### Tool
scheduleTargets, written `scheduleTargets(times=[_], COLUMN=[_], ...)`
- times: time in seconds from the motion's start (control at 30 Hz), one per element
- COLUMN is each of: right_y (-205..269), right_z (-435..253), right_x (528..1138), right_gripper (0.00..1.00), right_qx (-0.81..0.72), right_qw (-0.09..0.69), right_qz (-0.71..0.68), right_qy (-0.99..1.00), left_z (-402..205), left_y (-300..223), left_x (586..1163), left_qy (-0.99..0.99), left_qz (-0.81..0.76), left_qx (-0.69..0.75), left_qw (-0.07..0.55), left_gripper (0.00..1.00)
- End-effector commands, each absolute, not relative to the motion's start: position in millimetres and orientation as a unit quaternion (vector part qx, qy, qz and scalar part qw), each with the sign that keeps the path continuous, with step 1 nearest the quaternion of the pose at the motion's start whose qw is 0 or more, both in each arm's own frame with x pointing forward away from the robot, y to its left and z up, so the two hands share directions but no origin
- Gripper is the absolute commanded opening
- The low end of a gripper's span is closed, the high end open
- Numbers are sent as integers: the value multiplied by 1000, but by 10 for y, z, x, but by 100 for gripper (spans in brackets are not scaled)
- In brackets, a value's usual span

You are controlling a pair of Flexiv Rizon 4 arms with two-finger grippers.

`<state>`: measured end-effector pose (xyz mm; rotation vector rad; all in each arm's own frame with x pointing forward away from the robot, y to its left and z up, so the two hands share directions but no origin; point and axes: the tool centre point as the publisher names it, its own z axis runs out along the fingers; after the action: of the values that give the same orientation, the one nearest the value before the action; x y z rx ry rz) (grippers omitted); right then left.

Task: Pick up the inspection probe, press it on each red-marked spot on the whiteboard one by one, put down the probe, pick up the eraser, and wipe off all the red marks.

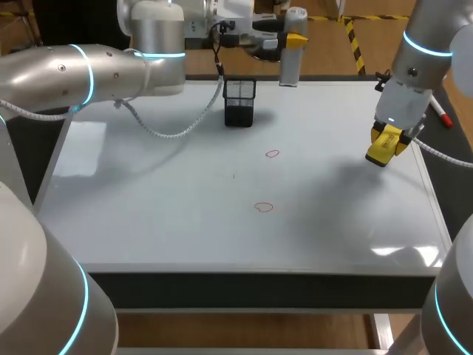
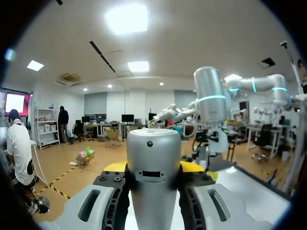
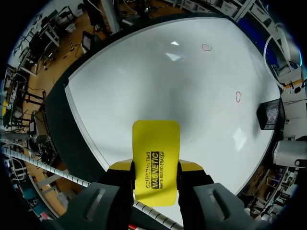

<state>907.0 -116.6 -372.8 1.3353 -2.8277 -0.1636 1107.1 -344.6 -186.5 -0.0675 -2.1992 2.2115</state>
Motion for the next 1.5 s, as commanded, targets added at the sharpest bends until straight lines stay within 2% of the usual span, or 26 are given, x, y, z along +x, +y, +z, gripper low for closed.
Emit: scheduleTargets(times=[0.03, 0.3, 0.87, 1.1, 1.17, 1.5], right_y=[-1170, -1170, -105, -105, 376, 878], right_z=[-3723, -3723, -3576, -3576, -3477, -3479], right_x=[9076, 9076, 8669, 8669, 8543, 8536], right_gripper=[0, 0, 0, 0, 0, 0], right_qx=[427, 427, 506, 506, 554, 590], right_qw=[6, 6, -3, -3, -21, -39], right_qz=[-51, -51, -2, -2, 3, -6], right_qy=[-903, -903, -862, -862, -832, -806], left_z=[-1851, -1851, -1851, -1851, -1851, -1851], left_y=[-3448, -3448, -3448, -3448, -3448, -3448], left_x=[11079, 11079, 11079, 11079, 11079, 11079], left_qy=[-705, -705, -705, -705, -705, -705], left_qz=[708, 708, 708, 708, 708, 708], left_qx=[-22, -22, -22, -22, -22, -22], left_qw=[12, 12, 12, 12, 12, 12], left_gripper=[0, 0, 0, 0, 0, 0])
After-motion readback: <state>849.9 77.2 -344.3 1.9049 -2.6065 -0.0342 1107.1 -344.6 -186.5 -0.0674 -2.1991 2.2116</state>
